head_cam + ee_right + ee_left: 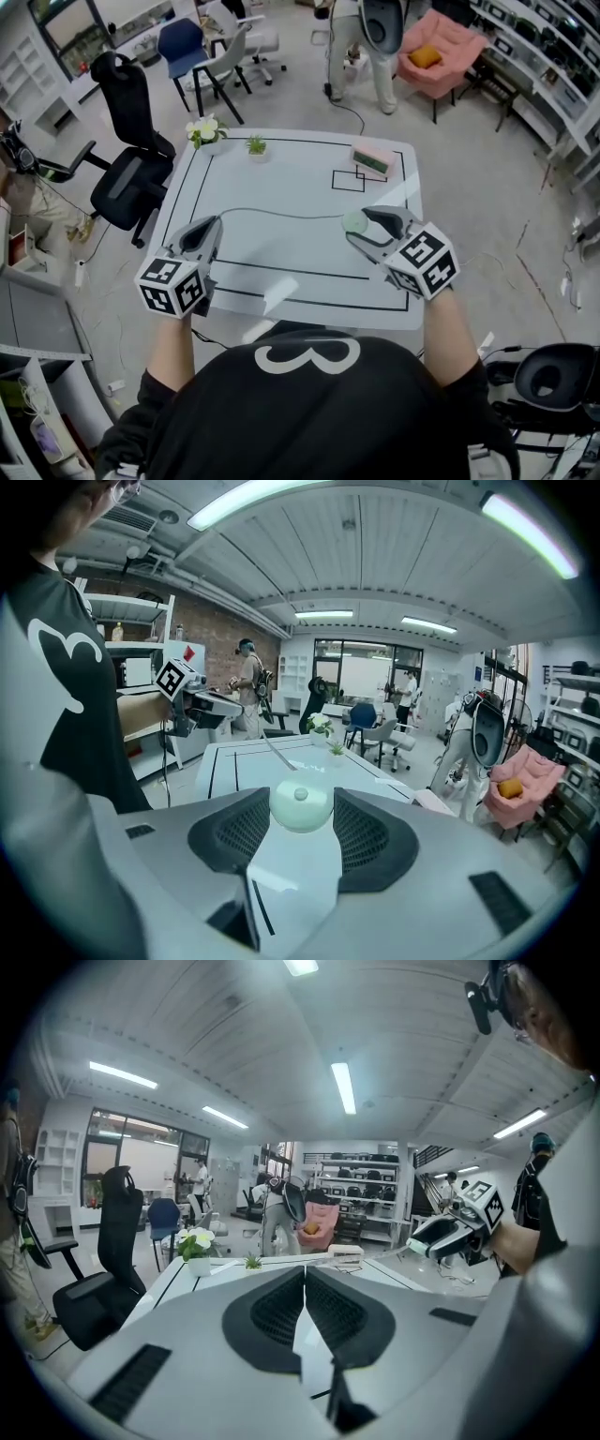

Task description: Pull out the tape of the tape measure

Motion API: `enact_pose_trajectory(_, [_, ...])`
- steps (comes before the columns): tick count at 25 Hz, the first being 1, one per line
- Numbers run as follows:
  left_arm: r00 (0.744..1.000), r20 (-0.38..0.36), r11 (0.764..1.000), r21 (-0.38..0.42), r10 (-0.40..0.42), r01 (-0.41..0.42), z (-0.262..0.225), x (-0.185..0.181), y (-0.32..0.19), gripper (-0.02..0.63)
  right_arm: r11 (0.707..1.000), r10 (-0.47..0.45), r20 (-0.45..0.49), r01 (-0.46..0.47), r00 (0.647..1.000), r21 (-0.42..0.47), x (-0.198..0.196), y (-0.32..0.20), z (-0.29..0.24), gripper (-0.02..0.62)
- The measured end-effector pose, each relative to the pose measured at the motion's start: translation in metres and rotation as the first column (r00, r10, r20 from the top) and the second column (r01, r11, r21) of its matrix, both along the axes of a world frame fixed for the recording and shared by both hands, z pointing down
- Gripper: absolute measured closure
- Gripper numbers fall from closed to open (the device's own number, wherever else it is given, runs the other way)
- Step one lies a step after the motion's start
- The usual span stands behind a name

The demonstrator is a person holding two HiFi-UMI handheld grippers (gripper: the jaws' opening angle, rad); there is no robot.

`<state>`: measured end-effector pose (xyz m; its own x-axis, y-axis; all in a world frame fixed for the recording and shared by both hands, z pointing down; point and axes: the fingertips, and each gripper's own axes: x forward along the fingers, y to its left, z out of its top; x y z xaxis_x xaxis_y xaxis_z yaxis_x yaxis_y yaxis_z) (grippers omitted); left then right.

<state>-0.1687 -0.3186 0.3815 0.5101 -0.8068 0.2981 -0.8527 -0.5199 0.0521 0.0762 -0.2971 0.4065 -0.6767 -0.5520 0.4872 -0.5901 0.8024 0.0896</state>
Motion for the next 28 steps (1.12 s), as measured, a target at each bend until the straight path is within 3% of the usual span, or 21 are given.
enact_pose_trajectory(9, [0.999, 0.035, 0.993, -0.113, -0.021, 0.025, 0.062, 0.0, -0.018, 0.6, 0.995, 0.029, -0.058, -0.034, 0.998, -0.096, 0.004, -0.013, 0.058, 0.374])
enact_pose_trajectory(20, [0.989, 0.144, 0.967, -0.257, 0.033, 0.005, 0.148, 0.013, -0.023, 0.598, 0.956, 0.11, -0.121, -0.138, 0.987, -0.257, 0.015, -0.02, 0.149, 0.374])
enact_pose_trajectory(28, [0.969, 0.228, 0.947, -0.321, 0.092, -0.015, 0.191, 0.015, -0.019, 0.598, 0.943, 0.109, -0.207, -0.167, 0.972, -0.287, 0.014, -0.018, 0.187, 0.373])
